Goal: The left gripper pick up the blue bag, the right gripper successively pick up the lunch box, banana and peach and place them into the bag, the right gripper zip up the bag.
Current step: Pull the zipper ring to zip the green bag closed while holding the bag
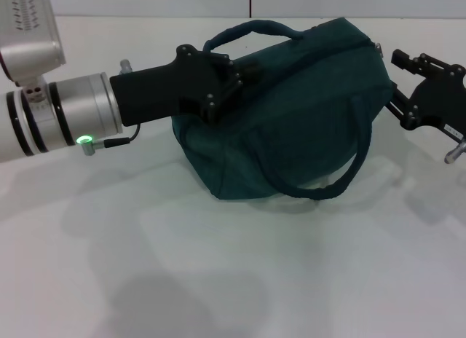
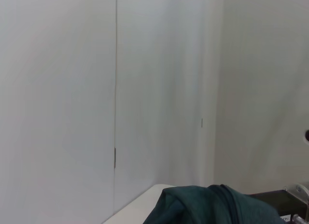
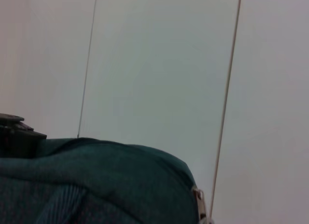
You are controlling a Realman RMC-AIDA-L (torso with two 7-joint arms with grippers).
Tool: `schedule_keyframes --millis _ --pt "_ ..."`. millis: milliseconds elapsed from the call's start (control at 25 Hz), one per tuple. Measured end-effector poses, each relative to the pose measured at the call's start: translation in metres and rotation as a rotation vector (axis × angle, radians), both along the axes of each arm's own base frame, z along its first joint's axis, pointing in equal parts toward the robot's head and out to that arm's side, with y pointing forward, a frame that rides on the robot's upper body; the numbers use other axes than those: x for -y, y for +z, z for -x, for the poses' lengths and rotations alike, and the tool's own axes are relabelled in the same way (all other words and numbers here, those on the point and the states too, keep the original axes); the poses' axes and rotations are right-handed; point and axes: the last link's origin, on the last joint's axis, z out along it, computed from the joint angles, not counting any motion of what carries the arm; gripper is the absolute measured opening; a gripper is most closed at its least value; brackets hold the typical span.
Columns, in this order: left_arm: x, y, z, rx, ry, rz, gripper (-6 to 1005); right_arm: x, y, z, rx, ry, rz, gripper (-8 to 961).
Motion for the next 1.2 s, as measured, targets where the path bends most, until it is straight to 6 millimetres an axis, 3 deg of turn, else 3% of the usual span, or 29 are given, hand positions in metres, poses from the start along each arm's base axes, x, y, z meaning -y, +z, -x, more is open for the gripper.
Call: schedule_keyframes --millis 400,840,1200 --pt "0.000 0.002 0.002 0.005 0.010 -0.011 27 0.010 0.002 -0.011 -0.004 -0.024 -0.005 398" --pt "0.000 0.002 0.003 0.006 0.011 -0.011 31 0.001 0.002 0.008 -0.006 0.049 -0.002 394" --pt "0.000 0.002 0.003 0.006 0.011 -0.011 60 0.000 0.000 0.012 -0.003 0.063 -0.008 286"
